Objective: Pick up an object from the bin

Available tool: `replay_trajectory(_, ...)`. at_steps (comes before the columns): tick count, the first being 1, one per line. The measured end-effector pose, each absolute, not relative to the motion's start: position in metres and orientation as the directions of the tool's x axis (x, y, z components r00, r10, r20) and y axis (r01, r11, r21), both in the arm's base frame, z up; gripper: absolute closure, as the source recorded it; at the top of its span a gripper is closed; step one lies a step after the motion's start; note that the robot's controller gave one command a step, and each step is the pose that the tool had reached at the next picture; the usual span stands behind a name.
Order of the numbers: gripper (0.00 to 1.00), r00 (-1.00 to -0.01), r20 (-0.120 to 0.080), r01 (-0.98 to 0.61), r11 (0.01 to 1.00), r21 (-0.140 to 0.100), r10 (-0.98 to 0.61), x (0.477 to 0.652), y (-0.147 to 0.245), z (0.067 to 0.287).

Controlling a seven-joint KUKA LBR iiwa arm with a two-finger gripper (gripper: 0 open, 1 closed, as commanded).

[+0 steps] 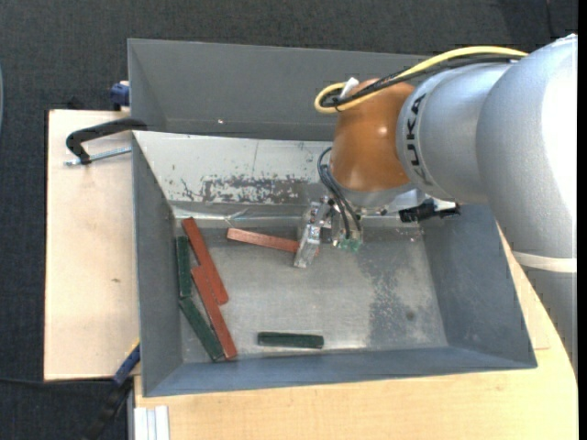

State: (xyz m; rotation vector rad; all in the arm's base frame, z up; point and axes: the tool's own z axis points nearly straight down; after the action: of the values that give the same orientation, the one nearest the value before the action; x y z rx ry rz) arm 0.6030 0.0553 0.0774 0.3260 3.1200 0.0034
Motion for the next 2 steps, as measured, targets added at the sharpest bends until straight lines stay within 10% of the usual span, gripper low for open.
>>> replay_trajectory(1, 1.00, -0.978, -0.004, 0.206, 0.978, 0.002, 0.206, 0.603, 0.055, 0.077)
replay_trajectory(2, 0.00, -0.983, -0.001, 0.185, 0.983, 0.001, 0.185, 0.578, 0.049, 0.163)
